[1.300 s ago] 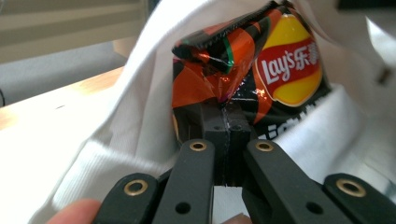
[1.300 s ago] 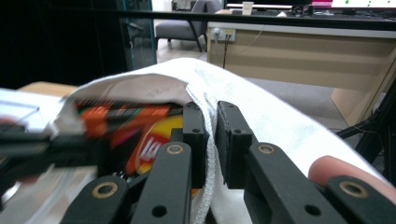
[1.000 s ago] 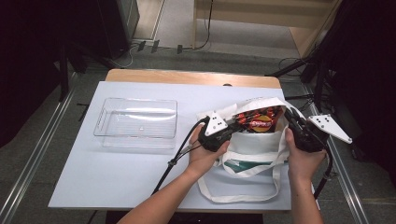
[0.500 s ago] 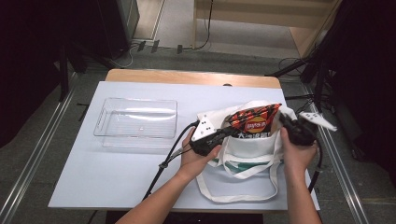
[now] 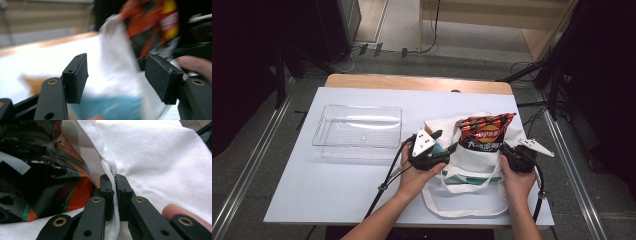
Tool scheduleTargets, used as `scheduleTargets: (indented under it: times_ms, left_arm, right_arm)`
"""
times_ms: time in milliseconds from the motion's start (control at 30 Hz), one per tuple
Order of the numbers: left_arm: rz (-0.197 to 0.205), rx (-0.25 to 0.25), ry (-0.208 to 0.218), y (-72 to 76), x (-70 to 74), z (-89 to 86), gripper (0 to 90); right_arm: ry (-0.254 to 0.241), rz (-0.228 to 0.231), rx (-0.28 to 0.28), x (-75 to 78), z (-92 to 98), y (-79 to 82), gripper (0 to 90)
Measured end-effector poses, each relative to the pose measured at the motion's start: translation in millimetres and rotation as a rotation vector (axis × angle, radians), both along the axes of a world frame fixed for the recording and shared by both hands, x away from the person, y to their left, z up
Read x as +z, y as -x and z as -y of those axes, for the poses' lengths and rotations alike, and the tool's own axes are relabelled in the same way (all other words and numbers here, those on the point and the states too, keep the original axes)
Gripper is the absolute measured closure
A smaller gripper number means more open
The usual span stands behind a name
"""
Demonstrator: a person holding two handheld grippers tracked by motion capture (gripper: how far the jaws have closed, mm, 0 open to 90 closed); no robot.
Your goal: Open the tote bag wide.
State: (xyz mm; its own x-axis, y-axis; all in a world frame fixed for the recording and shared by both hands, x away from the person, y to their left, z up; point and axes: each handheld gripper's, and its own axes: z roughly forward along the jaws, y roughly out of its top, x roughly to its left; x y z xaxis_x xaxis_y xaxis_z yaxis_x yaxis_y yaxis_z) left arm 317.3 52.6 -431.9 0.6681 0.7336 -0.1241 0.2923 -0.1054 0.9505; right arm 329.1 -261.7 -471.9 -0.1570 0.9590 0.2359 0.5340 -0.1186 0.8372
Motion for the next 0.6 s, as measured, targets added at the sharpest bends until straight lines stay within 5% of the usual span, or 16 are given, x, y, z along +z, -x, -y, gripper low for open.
scheduleTargets:
  times_ms: [100, 400, 533, 600]
  left_arm:
    - [-0.093, 0.012, 0.014, -7.7, -10.2, -6.8, 42.6]
    - [-0.146, 0.016, -0.052, -5.6, -19.8, -10.1, 72.9]
    - [-0.243, 0.016, -0.063, -13.2, -40.8, -12.9, 78.5]
    - [-0.251, 0.022, -0.069, -14.6, -39.7, -12.9, 79.6]
  right_arm:
    - [0.0, 0.009, -0.012, -0.3, -2.9, 1.2, 87.3]
    - [-0.019, 0.054, 0.018, -1.3, -15.5, 0.0, 87.5]
    - [-0.036, 0.062, 0.053, -0.2, -14.5, -0.3, 83.4]
    - [-0.056, 0.078, 0.051, 5.1, -11.8, 6.9, 75.3]
